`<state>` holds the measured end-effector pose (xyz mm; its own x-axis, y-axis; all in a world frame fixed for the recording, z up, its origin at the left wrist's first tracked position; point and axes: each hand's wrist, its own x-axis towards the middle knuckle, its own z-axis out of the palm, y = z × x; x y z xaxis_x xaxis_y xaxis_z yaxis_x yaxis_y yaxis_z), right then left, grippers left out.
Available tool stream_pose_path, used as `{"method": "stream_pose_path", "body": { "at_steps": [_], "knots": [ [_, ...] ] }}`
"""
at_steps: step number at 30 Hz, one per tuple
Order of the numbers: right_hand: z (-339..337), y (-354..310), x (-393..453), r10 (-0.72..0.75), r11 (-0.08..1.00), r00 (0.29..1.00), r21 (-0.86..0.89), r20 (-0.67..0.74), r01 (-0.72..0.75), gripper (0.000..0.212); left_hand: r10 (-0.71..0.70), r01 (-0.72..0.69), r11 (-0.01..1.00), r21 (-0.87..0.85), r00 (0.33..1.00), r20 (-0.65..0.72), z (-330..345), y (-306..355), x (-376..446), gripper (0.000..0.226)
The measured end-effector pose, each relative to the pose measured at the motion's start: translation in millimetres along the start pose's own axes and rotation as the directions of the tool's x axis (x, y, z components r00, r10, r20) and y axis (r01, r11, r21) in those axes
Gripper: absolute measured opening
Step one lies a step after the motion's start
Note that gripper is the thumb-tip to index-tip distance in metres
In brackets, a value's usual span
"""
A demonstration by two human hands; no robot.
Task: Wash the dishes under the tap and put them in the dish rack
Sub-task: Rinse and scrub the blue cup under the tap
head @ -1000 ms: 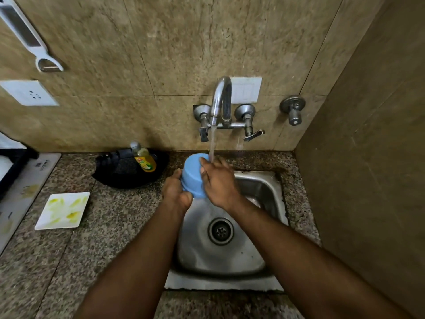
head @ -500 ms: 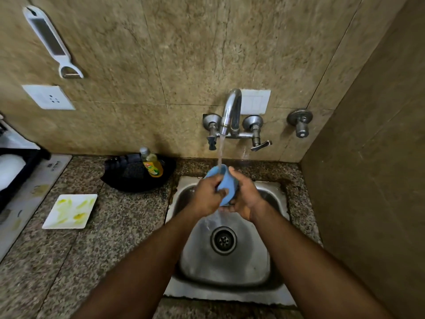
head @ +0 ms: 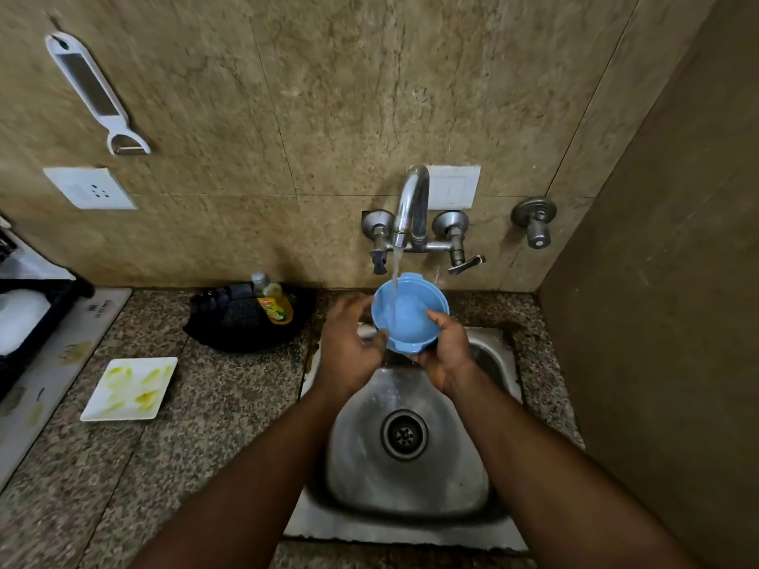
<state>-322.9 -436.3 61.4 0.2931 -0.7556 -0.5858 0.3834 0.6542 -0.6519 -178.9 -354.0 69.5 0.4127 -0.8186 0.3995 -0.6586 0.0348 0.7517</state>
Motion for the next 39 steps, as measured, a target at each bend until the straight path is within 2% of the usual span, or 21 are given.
{"method": "stream_pose_path", "body": {
  "at_steps": [2,4,6,8,10,12,14,16,18,21,24,27,30,31,32,34,37,39],
  "knots": [
    [3,3,-4,0.030,0.999,0.999,-0.015,0.017,-0.030,0.032,-0.223,0.219,0.963,-0.156,0.975,-0.009,1,0,2,0.050],
    [1,8,-7,0.069,0.996,0.996,-0.066,0.059,-0.065,0.041,-0.478,0.492,0.798,-0.347,0.868,0.133,2,4,7,0.040],
    [-2,8,-11,0.097,0.978,0.992,-0.193,0.080,-0.080,0.039,-0.593,0.636,0.657,-0.404,0.768,0.243,4,-2,11,0.028],
    [-8,2,-14,0.078,0.915,0.995,-0.400,0.057,-0.049,0.032,-0.615,0.671,0.628,-0.395,0.739,0.275,4,-8,8,0.024],
    [-12,-6,-11,0.027,0.831,0.999,-0.556,0.034,-0.003,0.030,-0.604,0.673,0.628,-0.392,0.738,0.300,5,-11,3,0.032],
    [-6,-12,-8,-0.043,0.812,0.999,-0.583,-0.010,0.029,0.028,-0.596,0.678,0.572,-0.461,0.730,0.334,9,-11,1,0.032],
    [8,-13,-8,-0.090,0.825,0.995,-0.563,-0.051,0.045,0.028,-0.634,0.667,0.515,-0.539,0.719,0.284,10,-6,5,0.029],
    [19,-7,-9,-0.061,0.841,0.998,-0.540,-0.018,0.042,0.028,-0.693,0.657,0.515,-0.550,0.697,0.183,9,-12,11,0.035],
    [19,-3,-17,0.037,0.838,0.999,-0.546,0.028,-0.016,0.027,-0.739,0.677,0.499,-0.540,0.658,0.142,5,-19,13,0.043],
    [-3,-4,-25,0.120,0.785,0.993,-0.613,0.018,-0.084,0.025,-0.779,0.789,0.442,-0.426,0.573,0.253,3,-26,9,0.055],
    [-18,-10,-21,0.032,0.746,0.997,-0.662,-0.068,-0.069,0.025,-0.780,0.871,0.380,-0.313,0.483,0.398,9,-20,0,0.040],
    [-10,-13,-18,-0.064,0.755,0.995,-0.656,-0.071,0.002,0.026,-0.769,0.880,0.357,-0.314,0.467,0.436,16,-13,-8,0.033],
    [-6,-20,-17,-0.164,0.684,0.985,-0.726,-0.051,0.077,0.025,-0.777,0.878,0.352,-0.323,0.467,0.422,20,-8,-5,0.032],
    [-8,-24,-16,-0.276,0.604,0.961,-0.783,-0.034,0.146,0.027,-0.759,0.879,0.365,-0.308,0.472,0.449,21,-6,-3,0.033],
    [-9,-28,-15,-0.410,0.474,0.912,-0.850,0.017,0.229,0.029,-0.730,0.876,0.386,-0.289,0.481,0.485,22,-4,-3,0.034],
    [-9,-33,-17,-0.565,0.261,0.808,-0.894,0.165,0.365,0.035,-0.678,0.866,0.419,-0.273,0.498,0.541,27,-1,-4,0.033],
    [-6,-35,-17,-0.618,0.118,0.704,-0.844,0.350,0.523,0.045,-0.645,0.842,0.389,-0.374,0.539,0.542,30,-1,-4,0.032],
    [-10,-34,-15,-0.634,0.091,0.664,-0.814,0.397,0.573,0.051,-0.645,0.802,0.373,-0.466,0.585,0.492,29,-2,0,0.031]
  ]
}}
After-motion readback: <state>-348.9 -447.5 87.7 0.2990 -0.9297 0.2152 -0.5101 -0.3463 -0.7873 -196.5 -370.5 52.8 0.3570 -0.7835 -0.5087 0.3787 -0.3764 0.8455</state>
